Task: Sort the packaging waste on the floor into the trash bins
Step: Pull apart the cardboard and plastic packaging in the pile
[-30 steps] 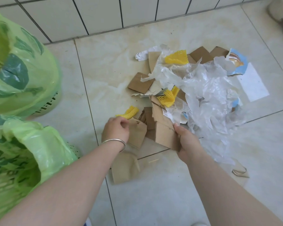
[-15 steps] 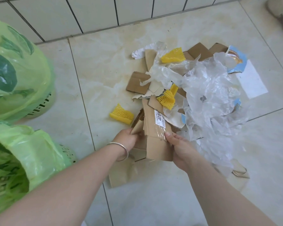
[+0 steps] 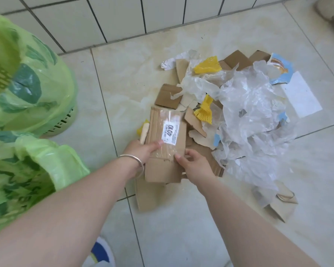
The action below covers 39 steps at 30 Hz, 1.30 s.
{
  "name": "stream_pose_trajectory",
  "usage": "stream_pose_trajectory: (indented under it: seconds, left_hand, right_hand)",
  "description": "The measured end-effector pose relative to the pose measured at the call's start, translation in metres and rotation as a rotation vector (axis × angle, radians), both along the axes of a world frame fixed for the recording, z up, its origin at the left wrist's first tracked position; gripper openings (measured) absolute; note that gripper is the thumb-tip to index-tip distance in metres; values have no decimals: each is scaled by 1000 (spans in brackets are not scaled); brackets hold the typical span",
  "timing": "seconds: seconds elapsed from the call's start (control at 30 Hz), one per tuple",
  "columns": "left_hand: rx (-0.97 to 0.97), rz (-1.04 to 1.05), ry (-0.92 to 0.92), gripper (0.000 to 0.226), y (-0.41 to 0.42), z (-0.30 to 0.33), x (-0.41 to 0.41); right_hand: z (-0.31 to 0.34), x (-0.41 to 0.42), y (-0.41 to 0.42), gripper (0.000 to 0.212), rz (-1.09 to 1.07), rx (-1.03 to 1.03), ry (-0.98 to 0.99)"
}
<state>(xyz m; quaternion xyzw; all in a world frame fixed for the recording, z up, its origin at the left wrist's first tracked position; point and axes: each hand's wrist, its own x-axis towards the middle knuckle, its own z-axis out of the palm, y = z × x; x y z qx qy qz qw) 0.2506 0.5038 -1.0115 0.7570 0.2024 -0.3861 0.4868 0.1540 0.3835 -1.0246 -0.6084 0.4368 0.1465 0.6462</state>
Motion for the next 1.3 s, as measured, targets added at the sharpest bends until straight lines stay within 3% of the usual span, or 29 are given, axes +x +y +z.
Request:
stream_pose_trajectory:
  seconds: [0.1, 0.27, 0.4, 0.53, 0.63, 0.77, 0.87, 1.07, 1.3]
  left_hand:
    - [72, 75, -141, 30, 13, 10, 14]
    - [243, 32, -250, 25, 28, 16, 8]
    - [243, -11, -206, 28, 32, 16, 1]
    - [189, -4, -153, 31, 34, 12, -2]
    - [127, 47, -129, 29, 31, 10, 1]
    - [28, 136, -147, 25, 23, 6, 6]
    - [37, 163, -182, 24, 23, 4, 8]
    - [59, 98, -180, 19, 19, -1, 5]
    - [52, 127, -163, 21, 16, -15, 10]
  right_hand:
    - [1, -1, 20, 39, 147, -163, 90]
    - [-7, -19, 63, 68, 685, -462, 259]
    - [-18, -20, 80, 39, 639, -506, 348]
    - [-24, -20, 73, 26, 627, -407, 422]
    - [-22, -17, 48, 7, 627, -383, 375]
    - [-7, -11, 5, 40, 762, -601, 249]
    - [0, 0, -23, 43, 710, -735, 144]
    - [-8, 37, -45, 42, 671, -788, -34]
    - [-17, 72, -57, 46, 930, -945, 83]
